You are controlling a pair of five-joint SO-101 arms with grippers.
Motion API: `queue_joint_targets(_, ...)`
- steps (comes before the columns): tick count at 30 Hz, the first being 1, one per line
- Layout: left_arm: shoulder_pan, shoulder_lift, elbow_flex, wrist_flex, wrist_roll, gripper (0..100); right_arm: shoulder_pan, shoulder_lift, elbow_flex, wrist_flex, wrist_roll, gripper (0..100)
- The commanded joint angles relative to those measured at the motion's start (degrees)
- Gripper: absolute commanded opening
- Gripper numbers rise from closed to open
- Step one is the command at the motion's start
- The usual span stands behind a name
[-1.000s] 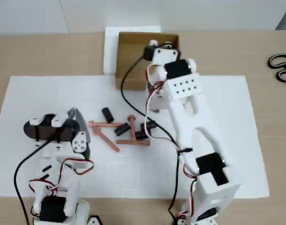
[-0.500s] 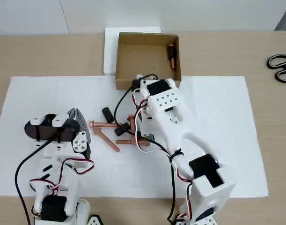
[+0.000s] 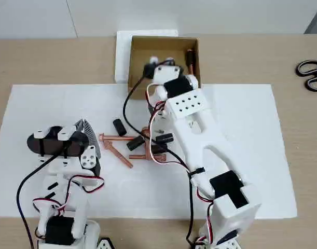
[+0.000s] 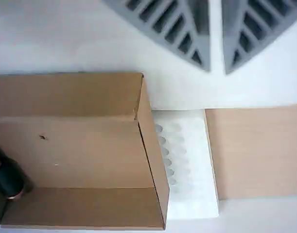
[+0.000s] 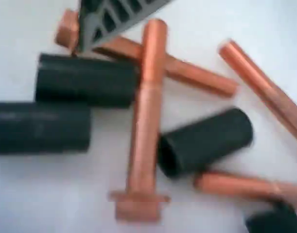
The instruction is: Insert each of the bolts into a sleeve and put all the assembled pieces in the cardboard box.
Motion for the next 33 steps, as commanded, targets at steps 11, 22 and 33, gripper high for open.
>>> queue_joint_targets(11,0.00,-0.62,-2.68,-0.09,0.00,1,11.38,2.07,-3.96,0.66,-43.96,20.7)
queue_joint_targets(22,0.00,-0.62,-2.59,-0.09,0.00,1,8.13,12.09,-4.04,-2.68,-44.40,20.7)
queue_joint_targets(33,0.00,-0.62,-2.59,-0.09,0.00,1,3.82,12.09,-3.96,-7.60,-48.79,20.7)
